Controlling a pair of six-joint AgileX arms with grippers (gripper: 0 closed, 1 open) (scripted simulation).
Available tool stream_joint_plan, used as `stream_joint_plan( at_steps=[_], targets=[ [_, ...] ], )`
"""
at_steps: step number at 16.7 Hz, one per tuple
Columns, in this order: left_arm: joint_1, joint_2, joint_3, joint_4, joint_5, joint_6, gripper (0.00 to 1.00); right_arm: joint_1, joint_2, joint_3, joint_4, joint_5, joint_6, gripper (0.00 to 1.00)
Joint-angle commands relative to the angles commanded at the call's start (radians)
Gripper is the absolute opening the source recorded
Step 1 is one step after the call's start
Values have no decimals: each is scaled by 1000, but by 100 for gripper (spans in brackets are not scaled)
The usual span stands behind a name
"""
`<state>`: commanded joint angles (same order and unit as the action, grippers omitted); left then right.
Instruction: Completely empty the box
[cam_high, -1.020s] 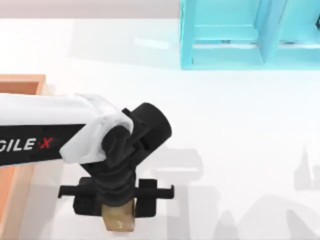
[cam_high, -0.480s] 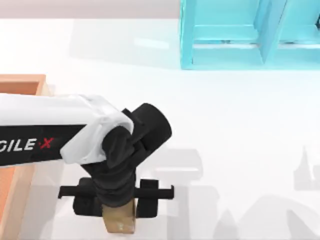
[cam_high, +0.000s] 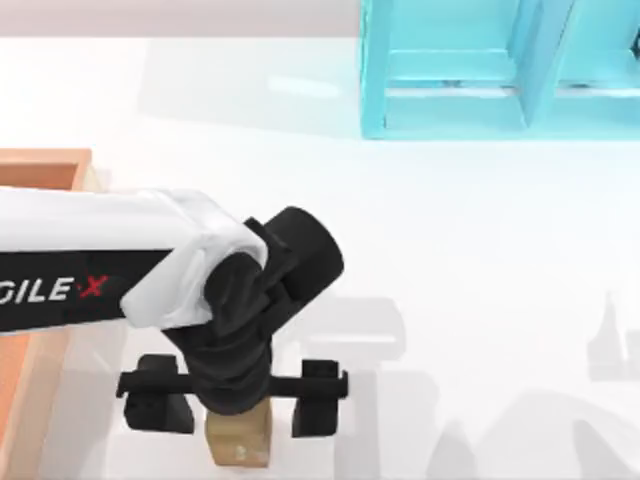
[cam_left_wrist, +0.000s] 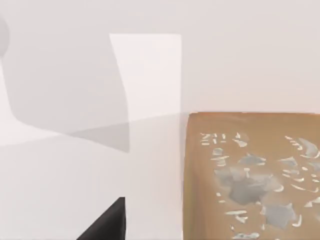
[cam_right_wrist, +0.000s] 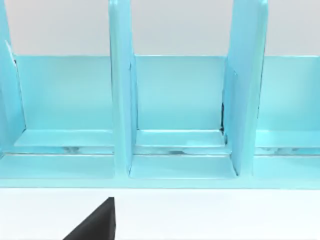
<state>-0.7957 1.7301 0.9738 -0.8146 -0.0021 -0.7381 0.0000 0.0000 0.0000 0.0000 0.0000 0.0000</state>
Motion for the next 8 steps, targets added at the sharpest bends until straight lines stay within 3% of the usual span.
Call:
stream_joint_plan(
  at_steps=[8],
  targets=[
    [-1, -21, 57, -76, 0, -5, 100, 0, 0, 0, 0, 0, 0, 100]
  ],
)
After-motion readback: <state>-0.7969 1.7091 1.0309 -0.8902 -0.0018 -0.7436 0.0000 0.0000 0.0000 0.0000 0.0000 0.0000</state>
